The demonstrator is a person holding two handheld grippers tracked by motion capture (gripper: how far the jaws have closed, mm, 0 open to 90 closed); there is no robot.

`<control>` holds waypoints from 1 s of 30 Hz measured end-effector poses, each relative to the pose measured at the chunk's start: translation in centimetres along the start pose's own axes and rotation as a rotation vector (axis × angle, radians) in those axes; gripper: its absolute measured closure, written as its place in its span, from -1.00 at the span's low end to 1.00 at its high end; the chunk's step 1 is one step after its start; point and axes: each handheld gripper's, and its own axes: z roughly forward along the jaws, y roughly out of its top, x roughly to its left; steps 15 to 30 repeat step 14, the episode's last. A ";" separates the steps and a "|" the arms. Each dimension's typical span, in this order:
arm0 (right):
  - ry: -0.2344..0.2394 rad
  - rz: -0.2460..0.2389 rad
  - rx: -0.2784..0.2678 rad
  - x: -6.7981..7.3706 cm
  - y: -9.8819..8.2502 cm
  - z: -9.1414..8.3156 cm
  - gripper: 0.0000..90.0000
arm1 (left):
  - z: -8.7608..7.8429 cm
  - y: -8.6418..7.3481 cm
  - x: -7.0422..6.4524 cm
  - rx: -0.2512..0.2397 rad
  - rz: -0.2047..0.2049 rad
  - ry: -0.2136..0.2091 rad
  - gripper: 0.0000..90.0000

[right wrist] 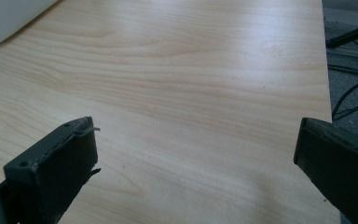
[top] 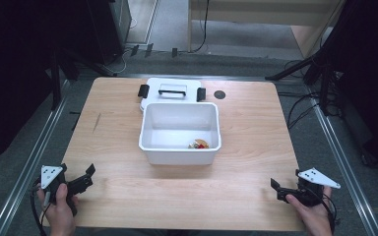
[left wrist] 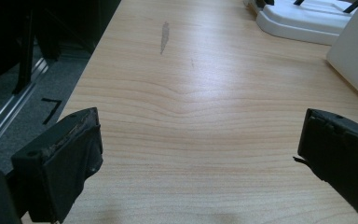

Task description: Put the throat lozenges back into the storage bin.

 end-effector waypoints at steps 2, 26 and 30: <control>0.000 0.000 -0.006 0.1 -0.5 -0.1 -1.00 | 0.0 0.0 0.1 -0.001 -0.001 -0.003 -1.00; -0.028 0.045 -0.078 0.0 -1.1 -0.8 -1.00 | 0.1 0.0 0.3 0.003 -0.025 -0.018 -1.00; -0.028 0.045 -0.078 0.0 -1.1 -0.8 -1.00 | 0.1 0.0 0.3 0.003 -0.025 -0.018 -1.00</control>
